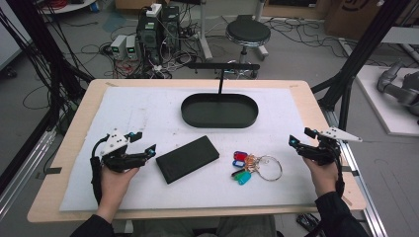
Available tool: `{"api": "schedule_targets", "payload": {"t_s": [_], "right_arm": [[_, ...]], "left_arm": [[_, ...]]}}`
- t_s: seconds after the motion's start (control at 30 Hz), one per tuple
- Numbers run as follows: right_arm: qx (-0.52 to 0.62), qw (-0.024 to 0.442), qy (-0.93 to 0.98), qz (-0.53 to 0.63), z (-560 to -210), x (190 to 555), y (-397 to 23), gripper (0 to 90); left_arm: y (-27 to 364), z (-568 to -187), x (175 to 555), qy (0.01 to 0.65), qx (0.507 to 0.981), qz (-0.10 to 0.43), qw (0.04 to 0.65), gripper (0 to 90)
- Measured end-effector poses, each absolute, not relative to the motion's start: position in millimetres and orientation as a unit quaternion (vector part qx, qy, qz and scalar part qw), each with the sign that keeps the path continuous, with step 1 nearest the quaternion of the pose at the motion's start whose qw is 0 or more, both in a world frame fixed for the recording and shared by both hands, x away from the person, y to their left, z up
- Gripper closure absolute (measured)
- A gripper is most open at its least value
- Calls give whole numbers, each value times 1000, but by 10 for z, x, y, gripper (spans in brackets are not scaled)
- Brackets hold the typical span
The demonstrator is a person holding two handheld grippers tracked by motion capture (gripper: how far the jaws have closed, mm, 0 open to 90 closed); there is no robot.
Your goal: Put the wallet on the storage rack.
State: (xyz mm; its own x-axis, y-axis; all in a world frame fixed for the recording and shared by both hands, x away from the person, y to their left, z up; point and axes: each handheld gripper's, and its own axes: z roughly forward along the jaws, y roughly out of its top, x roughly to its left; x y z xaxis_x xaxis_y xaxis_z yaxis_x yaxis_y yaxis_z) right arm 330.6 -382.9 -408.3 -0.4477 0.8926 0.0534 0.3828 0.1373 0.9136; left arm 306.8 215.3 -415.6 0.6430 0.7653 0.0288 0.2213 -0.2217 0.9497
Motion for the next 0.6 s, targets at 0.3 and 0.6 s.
{"api": "schedule_targets", "payload": {"t_s": [0.3,0.6], "right_arm": [[455,274,710,462,-4110,3345,-3839,239],[460,281,705,461,-4103,3335,-3869,239]], "left_arm": [[2162,-4166,3072,350,738,249,520,275],[2128,-4192,3068,365,741,236,512,283]]}}
